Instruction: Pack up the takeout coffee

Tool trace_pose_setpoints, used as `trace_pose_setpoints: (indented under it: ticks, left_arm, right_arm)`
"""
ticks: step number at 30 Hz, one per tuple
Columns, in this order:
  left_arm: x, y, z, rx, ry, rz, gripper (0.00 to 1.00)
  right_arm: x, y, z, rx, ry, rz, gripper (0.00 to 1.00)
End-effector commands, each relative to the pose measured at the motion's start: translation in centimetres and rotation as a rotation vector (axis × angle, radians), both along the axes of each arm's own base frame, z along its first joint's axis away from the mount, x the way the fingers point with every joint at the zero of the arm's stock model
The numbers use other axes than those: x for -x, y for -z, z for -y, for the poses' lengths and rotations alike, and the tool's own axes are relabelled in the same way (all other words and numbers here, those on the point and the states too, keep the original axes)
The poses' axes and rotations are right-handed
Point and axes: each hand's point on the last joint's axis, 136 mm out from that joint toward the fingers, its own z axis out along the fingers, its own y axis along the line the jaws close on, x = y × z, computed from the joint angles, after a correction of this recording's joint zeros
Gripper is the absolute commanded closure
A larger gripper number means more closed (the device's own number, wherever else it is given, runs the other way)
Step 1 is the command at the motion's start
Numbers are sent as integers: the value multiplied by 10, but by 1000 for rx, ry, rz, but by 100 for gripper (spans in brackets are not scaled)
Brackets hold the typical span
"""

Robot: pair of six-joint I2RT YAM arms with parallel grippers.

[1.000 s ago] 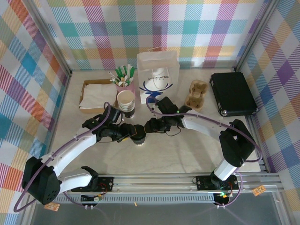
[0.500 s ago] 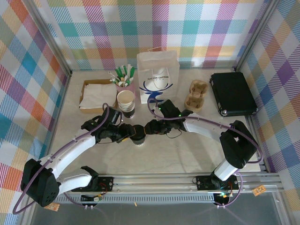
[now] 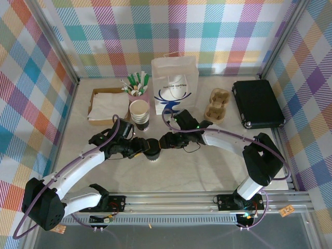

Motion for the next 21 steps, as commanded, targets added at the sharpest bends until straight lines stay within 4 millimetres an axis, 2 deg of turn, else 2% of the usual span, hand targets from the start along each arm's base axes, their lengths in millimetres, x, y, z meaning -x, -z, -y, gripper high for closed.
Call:
trace_pose_setpoints:
  ticks: [1,8,13,17,21]
  left_arm:
    - [-5,-7,-2,-18,-2,5,54]
    - [-13,-19,4,2,7,40,53]
    - [-19,-40,0,-20,14,106,52]
    - [-19,-56,-29,-150,-22,187,48]
    - [-5,-50,-66,-295,-83,182,38]
  right_arm:
    - [2,-8,4,47,-20,4,55]
    - [-1,-35,0,20,-36,40,55]
    - [-2,-58,3,39,-70,141,53]
    - [0,-82,0,107,-180,302,45]
    - [5,-90,-9,197,-306,403,25]
